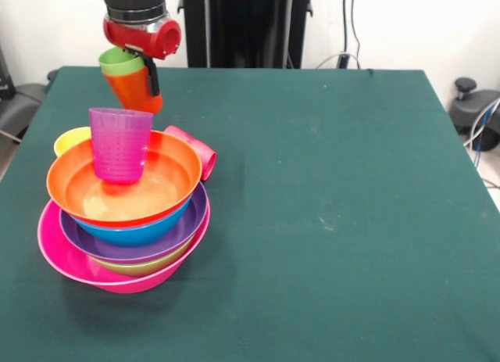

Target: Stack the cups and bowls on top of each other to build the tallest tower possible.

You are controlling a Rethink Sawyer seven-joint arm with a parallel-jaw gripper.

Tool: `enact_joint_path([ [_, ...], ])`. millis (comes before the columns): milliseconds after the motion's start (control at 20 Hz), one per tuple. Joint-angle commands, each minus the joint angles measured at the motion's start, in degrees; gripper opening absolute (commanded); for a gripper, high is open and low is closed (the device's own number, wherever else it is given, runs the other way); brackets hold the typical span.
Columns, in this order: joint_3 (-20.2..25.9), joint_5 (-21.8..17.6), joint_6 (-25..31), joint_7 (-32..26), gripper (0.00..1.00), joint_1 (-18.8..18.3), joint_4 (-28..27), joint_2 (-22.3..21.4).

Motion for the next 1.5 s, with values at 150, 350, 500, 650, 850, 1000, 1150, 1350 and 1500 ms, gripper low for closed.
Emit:
enact_joint_path([
  [150, 7.75, -0.46, 8.04, -7.47, 0.00, 0.93, -1.96, -4.51],
  [350, 9.07, 1.70, 12.40, -7.63, 0.00, 0.78, -1.07, -8.87],
  [500, 10.37, 4.16, 17.17, -8.38, 0.00, 0.35, -0.74, -12.79],
  [650, 11.08, 5.24, 20.54, -9.06, 0.00, 0.07, -1.48, -14.66],
  [850, 12.59, 6.38, 23.31, -10.30, 0.00, -1.22, -2.35, -15.82],
  [1000, 13.45, 7.43, 25.89, -10.60, 0.00, -1.80, -3.03, -17.13],
  [1150, 13.64, 6.13, 26.25, -9.98, 0.00, -1.82, -5.23, -15.23],
  [1350, 13.03, 2.23, 22.12, -9.01, 0.00, -1.80, -8.19, -9.03],
  [1500, 12.85, 0.84, 21.72, -9.74, 0.00, -2.11, -10.29, -6.57],
])
